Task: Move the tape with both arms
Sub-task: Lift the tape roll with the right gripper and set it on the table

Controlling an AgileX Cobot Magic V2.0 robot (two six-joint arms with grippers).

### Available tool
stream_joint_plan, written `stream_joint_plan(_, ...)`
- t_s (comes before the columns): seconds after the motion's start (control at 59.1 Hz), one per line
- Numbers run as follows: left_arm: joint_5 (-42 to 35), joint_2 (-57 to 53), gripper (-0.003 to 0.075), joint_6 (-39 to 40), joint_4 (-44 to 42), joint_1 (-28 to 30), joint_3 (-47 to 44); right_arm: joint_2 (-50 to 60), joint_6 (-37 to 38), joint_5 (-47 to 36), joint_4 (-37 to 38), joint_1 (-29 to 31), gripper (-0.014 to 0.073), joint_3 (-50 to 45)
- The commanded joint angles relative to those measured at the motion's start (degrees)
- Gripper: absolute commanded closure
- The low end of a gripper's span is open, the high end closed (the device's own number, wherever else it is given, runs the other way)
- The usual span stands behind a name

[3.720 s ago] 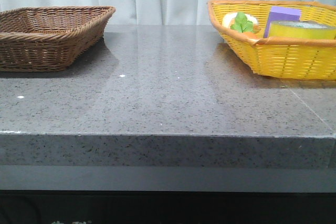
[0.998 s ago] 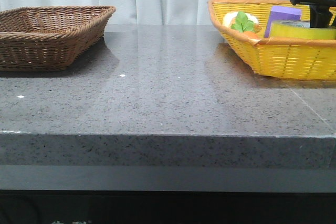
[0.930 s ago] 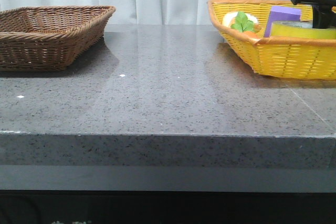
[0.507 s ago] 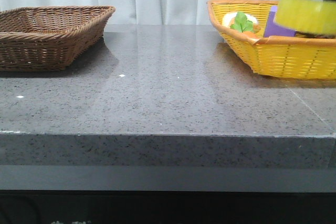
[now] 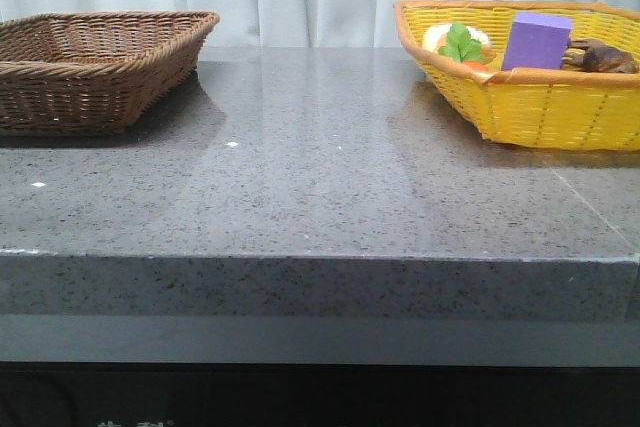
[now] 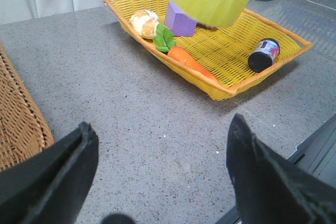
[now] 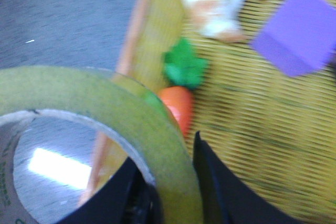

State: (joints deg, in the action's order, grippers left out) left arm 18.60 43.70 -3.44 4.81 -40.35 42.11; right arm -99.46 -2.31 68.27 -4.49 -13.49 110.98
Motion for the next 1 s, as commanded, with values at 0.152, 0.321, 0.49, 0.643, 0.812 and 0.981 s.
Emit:
stream_joint_plan(0.152, -4.46, -0.13, 0.0208, 0.14, 0.50, -0.43, 1.97, -0.46, -0.60, -4.53, 0.66, -11.28, 0.0452, 1.93)
stream_joint_plan(0.321, -4.46, -0.13, 0.0208, 0.14, 0.50, -0.43, 1.97, -4.80, -0.60, -5.22, 3.03, -16.69, 0.0452, 1.93)
stream_joint_plan(0.49, -4.46, -0.13, 0.0208, 0.14, 0.50, -0.43, 1.97, -9.55, -0.55, -7.96, 7.08, -19.75, 0.0452, 1.93)
stream_joint_plan(0.643, -4.46, -0.13, 0.0208, 0.14, 0.50, -0.43, 1.97, -12.84, -0.55, -10.62, 8.47, -20.54, 0.0451, 1.93)
stream_joint_plan(0.812, -4.46, -0.13, 0.0208, 0.14, 0.50, -0.43, 1.97, -15.07, -0.55, -10.31, 10.62, -20.54, 0.0421, 1.93)
stream_joint_plan(0.981, -4.46, -0.13, 0.0208, 0.14, 0.50, -0.43, 1.97, -15.16, -0.55, -10.49, 10.66, -20.54, 0.0192, 2.05)
